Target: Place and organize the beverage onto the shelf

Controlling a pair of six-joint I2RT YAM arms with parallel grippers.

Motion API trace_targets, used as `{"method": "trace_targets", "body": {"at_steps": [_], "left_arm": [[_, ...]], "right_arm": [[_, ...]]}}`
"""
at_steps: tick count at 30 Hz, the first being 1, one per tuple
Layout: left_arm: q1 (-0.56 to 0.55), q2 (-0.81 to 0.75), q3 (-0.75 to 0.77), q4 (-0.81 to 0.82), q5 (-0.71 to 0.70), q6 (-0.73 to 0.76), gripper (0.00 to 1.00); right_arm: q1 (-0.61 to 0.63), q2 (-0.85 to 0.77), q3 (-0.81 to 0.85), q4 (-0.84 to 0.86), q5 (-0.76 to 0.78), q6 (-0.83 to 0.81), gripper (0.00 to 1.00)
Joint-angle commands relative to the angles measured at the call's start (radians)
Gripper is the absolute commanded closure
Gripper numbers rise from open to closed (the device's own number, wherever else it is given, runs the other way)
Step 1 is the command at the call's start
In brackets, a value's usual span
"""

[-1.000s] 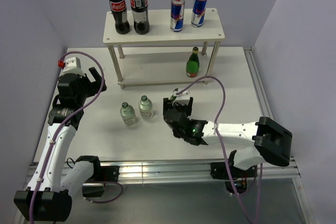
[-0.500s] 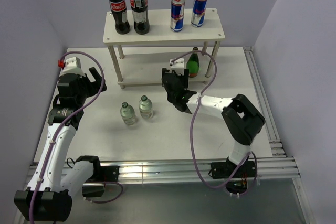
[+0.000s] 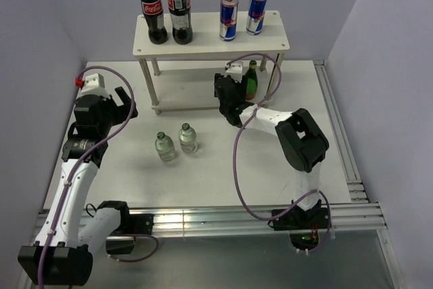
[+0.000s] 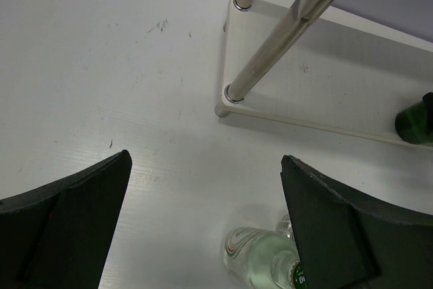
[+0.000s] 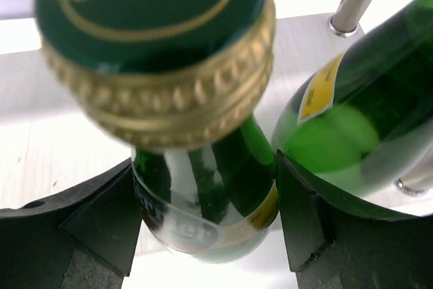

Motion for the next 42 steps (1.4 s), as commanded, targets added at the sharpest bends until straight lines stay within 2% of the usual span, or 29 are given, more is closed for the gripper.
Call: {"method": "trace_targets", "body": {"at_steps": [1, 9, 10, 11, 12, 13, 16, 18, 19, 22, 31, 42], "left_arm": [[0.004, -0.011, 0.015, 0.021, 0.017, 0.021, 0.01], [0.005, -0.011, 0.015, 0.019, 0.015, 0.021, 0.01], [0.005, -0.011, 0.014, 0.018, 0.015, 0.021, 0.01], [0.005, -0.011, 0.015, 0.016, 0.014, 0.021, 0.01], [0.005, -0.011, 0.015, 0.018, 0.014, 0.021, 0.01], [0.005, -0.012, 0.014, 0.018, 0.014, 0.021, 0.01], [0.005, -0.012, 0.014, 0.019, 0.012, 0.021, 0.01], [0.005, -0.011, 0.014, 0.016, 0.012, 0.021, 0.01], [0.005, -0.011, 0.014, 0.018, 0.012, 0.021, 0.01], [0.005, -0.011, 0.014, 0.018, 0.011, 0.021, 0.01], [0.009, -0.012, 0.014, 0.018, 0.003, 0.021, 0.01], [0.011, -0.009, 0.014, 0.016, -0.006, 0.019, 0.01]], "right_arm": [[-0.026, -0.010, 0.080, 0.100, 0.017, 0.006, 1.00], [-0.048, 0.021, 0.094, 0.100, 0.019, -0.006, 1.00], [-0.048, 0.022, 0.095, 0.095, 0.016, -0.003, 0.98], [-0.049, 0.021, 0.094, 0.094, 0.013, -0.003, 0.79], [-0.049, 0.021, 0.089, 0.098, 0.004, -0.005, 0.68], [-0.049, 0.015, 0.085, 0.101, 0.001, -0.006, 0.49], [-0.048, 0.013, 0.077, 0.100, -0.006, -0.006, 0.30], [-0.048, 0.008, 0.072, 0.094, -0.012, -0.003, 0.10], [-0.048, 0.004, 0.068, 0.097, -0.018, -0.001, 0.06], [-0.046, -0.016, 0.042, 0.103, -0.030, 0.000, 0.00], [-0.023, -0.128, -0.076, 0.115, -0.045, 0.018, 0.00], [0.069, -0.271, -0.201, 0.057, 0.008, 0.046, 0.00]]}}
